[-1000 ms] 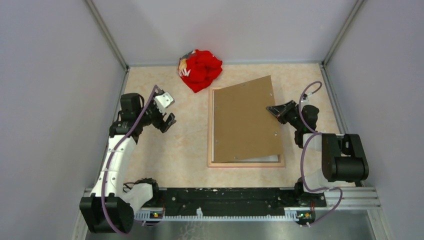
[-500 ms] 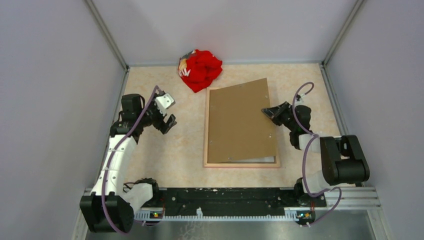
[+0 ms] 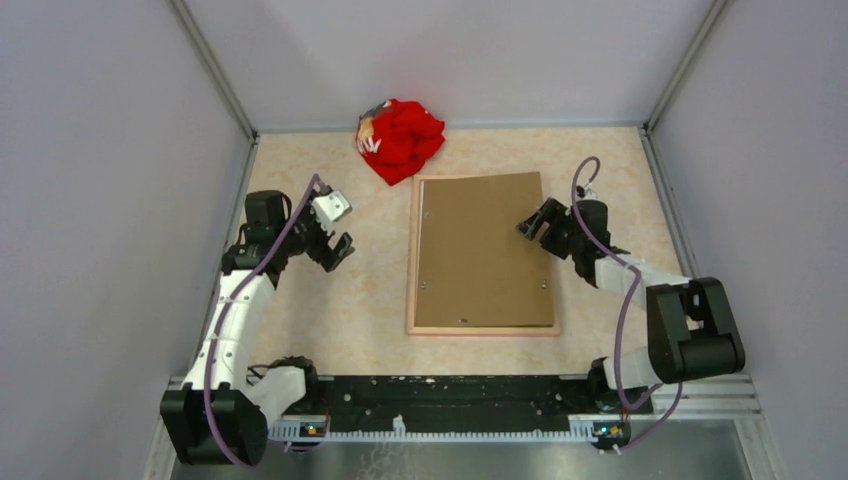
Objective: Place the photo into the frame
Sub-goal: Turn over the photo frame item on the photo frame.
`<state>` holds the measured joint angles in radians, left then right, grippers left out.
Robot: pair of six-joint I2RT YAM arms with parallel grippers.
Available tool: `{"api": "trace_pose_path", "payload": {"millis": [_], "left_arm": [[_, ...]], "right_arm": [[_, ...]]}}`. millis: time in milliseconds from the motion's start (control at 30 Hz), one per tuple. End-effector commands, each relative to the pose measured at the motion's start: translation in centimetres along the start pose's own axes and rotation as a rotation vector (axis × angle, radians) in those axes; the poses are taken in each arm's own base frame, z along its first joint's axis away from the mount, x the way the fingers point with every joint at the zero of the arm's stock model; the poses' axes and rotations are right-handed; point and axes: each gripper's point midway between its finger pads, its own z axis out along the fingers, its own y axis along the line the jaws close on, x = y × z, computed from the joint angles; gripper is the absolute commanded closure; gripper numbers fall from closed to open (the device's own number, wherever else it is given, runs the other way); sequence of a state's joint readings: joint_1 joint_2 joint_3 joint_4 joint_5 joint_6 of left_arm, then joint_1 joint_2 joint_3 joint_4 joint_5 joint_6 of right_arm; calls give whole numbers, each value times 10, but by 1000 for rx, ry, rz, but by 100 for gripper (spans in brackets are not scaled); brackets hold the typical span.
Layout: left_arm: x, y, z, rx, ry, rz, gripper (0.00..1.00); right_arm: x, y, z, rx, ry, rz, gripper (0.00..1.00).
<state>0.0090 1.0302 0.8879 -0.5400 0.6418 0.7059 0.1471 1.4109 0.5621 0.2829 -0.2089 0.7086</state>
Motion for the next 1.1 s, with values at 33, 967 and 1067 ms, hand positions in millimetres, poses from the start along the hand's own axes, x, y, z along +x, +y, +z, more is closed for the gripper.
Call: {"api": "trace_pose_path", "payload": {"millis": [33,967,1067], "left_arm": [[-6,-7,0,24,-36,25,10],[-2,-10,-2,32,-25,42,9],[-2,-11,-2,36,-25,40,9]], "right_arm": [[-22,25,-3,26,-27,-155,23],[-17,55,6,240,65,-488,1],[-17,54,5,299,79,-549,1]]}}
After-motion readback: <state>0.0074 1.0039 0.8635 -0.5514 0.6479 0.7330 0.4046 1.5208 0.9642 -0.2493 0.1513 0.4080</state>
